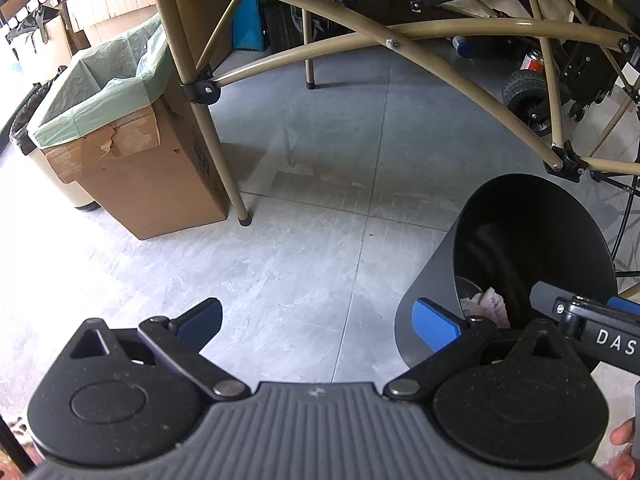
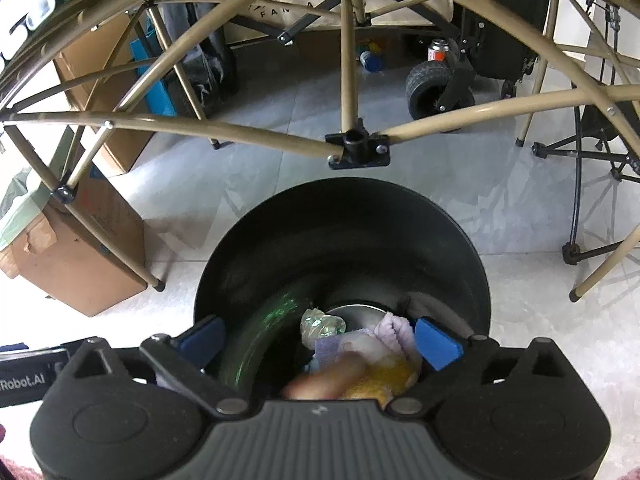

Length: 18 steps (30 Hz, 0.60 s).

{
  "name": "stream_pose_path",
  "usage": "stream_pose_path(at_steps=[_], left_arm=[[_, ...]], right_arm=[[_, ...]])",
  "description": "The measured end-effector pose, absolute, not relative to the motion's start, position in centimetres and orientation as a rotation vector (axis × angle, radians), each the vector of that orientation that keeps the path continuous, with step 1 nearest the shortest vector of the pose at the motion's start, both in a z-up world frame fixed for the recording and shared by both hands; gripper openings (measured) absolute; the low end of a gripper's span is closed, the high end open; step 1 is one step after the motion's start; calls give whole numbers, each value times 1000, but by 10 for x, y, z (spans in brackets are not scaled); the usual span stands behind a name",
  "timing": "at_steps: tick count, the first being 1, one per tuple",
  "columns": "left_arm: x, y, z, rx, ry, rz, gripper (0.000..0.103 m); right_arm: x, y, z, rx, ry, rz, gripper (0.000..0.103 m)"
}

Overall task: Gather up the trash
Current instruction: 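Lower the right tool into the bin and open it to drop the sponge, then move both tools back up to the table toward the triangle and pink cloth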

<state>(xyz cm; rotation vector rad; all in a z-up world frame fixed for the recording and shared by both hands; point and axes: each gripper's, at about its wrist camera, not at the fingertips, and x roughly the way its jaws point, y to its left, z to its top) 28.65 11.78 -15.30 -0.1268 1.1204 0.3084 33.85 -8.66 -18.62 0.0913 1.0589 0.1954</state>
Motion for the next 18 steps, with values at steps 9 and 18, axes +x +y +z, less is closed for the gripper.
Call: stream_pose_path(at_steps=[9, 18], left_arm=[[285, 115, -151, -123, 1117, 302, 103], [282, 108, -144, -121, 1101, 293, 103]], right_arm=[[334, -89, -181, 79, 1055, 190, 103], [328, -96, -167, 79, 1015, 199, 103]])
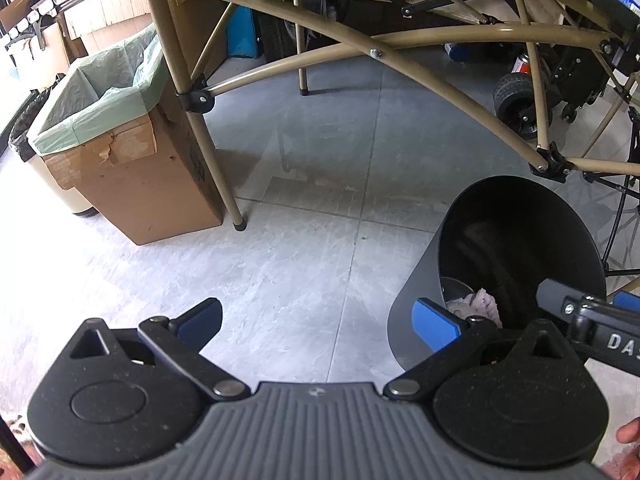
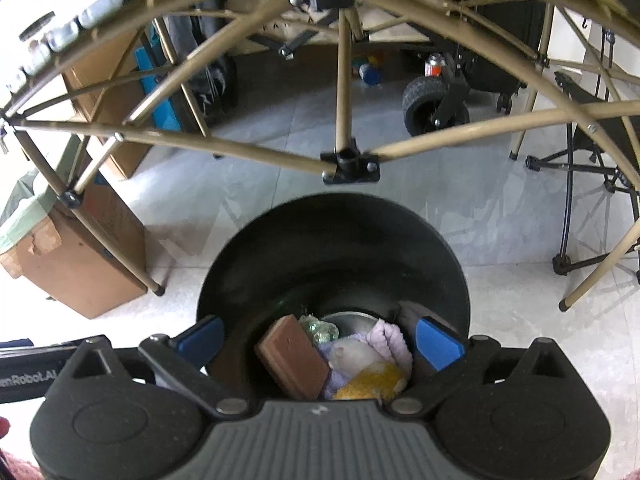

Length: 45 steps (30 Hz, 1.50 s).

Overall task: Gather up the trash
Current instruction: 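Move both tools back up to the table toward the triangle and pink cloth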

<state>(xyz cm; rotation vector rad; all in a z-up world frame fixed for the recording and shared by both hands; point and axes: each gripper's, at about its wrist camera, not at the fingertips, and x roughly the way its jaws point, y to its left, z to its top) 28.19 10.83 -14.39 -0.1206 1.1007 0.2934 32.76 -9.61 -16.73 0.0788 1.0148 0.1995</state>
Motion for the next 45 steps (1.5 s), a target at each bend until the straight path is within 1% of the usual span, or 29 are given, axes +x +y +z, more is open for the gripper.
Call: stream_pose_path(at_steps=[11, 18, 23, 30, 33, 37, 45], left_arm=[[267, 96, -125, -119, 1046, 254, 103], [257, 88, -108, -131, 975, 238, 103], [250, 79, -87, -149, 902, 219, 103], [246, 51, -37, -169, 762, 120, 103], [253, 31, -18, -139, 707, 88, 103], [269, 8, 2, -114, 644, 54, 103], [316, -42, 20, -71, 558, -19, 103]], right_arm=[[305, -117, -128, 75, 898, 194, 103], [288, -139, -100, 96, 805, 189, 103], [279, -161, -77, 125, 726, 164, 103], [271, -201, -37, 175, 573, 101, 103], [270, -215, -22, 168, 490, 78, 103], [279, -236, -8, 181, 428, 58, 103], [313, -273, 7, 217, 343, -26, 103]])
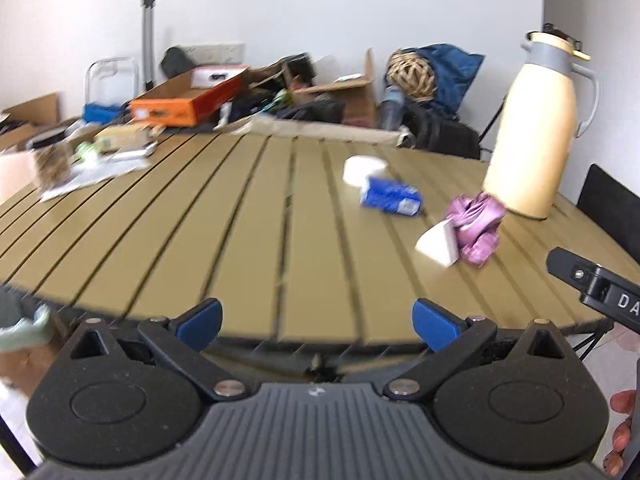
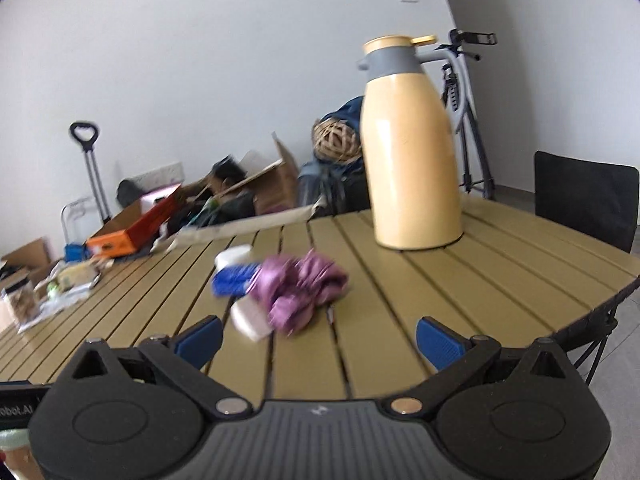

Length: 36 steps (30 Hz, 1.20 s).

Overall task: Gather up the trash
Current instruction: 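Move both tools back up to the table toward the triangle and pink cloth, then grasp the white paper triangle with the left tool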

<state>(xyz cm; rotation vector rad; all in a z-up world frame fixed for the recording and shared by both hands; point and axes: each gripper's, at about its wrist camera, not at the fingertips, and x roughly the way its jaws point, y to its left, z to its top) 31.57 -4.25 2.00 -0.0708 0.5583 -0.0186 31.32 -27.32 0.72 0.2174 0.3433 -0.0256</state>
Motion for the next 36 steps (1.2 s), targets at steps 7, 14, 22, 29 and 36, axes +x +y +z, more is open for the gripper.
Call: stream_pose_path(at_steps=[7, 14, 22, 29, 36], left_arm=[[364, -80, 14, -66, 551, -50, 103], [407, -98, 6, -40, 550, -83, 103], [434, -116, -8, 8, 581, -100, 103], [448, -125, -14, -9, 603, -122, 94], [454, -132, -17, -19, 613, -150, 65]], right_arm=[[352, -293, 2, 249, 308, -67, 103], [379, -308, -6, 258, 297, -100, 103], [394, -318, -21, 272, 289, -122, 103], [391, -330, -30, 325, 301, -161, 103], [390, -337, -35, 355, 308, -169, 103]])
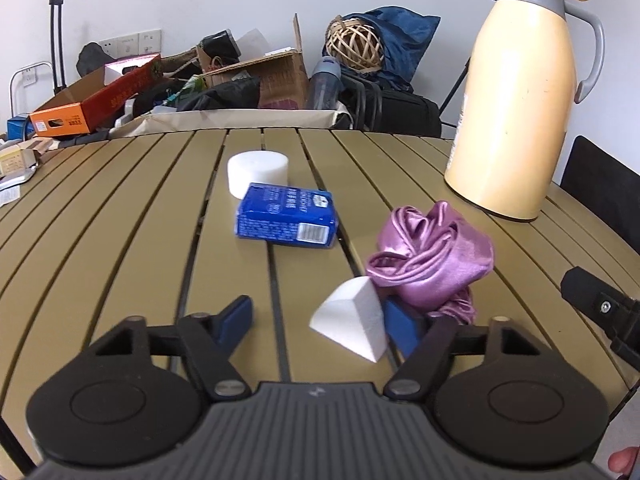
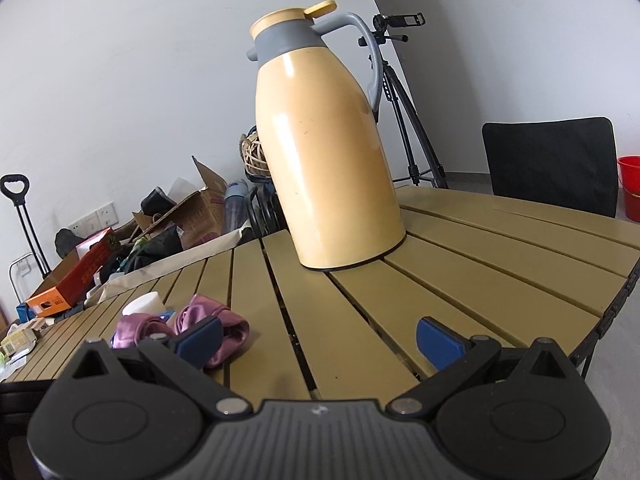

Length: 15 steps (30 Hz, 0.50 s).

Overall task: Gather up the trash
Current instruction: 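Grasp the white paper triangle with the left tool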

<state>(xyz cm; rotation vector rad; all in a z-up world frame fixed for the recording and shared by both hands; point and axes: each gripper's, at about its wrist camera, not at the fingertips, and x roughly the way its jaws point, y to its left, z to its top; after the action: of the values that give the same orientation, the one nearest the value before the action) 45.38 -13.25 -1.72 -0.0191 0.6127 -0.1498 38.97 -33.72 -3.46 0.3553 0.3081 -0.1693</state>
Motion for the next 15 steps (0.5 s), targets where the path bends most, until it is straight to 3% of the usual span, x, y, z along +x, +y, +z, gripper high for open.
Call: stream_pose_path(at_steps=[4, 15], left_arm=[[450, -137, -17, -14, 599, -206, 35], [437, -128, -7, 1, 533, -198, 30]], right_arm=[[389, -337, -35, 355, 308, -169, 103], [386, -328, -27, 364, 311, -147, 103]])
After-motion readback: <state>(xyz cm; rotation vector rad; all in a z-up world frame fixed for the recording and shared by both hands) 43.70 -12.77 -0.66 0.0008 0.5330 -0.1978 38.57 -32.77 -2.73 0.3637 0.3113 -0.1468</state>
